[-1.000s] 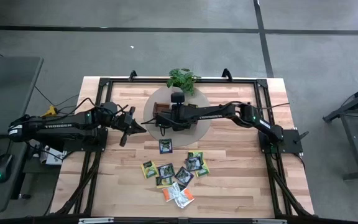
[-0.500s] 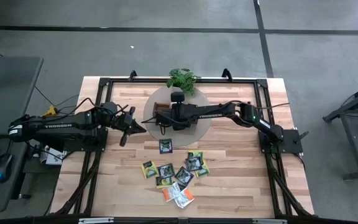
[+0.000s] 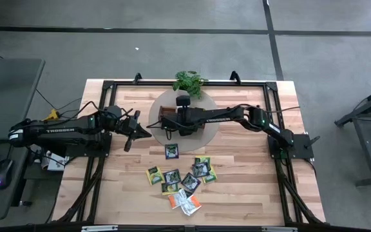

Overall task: Pick & Place Tea
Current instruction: Put the top white tea bag into the middle section of the wooden organizer, then put the top white tea bag in the middle section of the wooden organizer

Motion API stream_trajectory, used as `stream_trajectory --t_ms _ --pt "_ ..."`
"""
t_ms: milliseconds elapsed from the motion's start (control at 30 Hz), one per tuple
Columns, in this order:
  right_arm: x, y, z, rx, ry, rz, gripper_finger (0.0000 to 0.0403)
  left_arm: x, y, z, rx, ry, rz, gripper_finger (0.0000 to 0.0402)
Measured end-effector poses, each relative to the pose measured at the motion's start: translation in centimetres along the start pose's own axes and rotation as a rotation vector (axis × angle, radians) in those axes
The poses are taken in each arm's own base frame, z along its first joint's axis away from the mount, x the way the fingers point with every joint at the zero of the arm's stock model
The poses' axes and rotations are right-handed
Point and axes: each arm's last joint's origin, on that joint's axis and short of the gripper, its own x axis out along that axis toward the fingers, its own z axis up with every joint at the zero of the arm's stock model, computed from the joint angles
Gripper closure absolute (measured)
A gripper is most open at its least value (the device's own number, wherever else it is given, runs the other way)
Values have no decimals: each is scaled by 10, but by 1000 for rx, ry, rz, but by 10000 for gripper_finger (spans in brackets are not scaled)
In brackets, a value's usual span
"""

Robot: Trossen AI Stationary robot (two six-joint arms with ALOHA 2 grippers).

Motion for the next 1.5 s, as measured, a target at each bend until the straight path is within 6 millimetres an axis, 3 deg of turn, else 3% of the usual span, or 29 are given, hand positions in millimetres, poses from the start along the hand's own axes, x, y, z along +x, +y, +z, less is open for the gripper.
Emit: stream_trajectory --t_ms 567,900,1500 --pt "-6 3 1 -8 18 -97 259 0 0 0 0 0 0 401" --pt "-54 16 -4 5 -14 -127 227 0 0 0 0 0 0 401" --pt "-143 45 -39 287 -11 16 229 0 0 0 0 0 0 401"
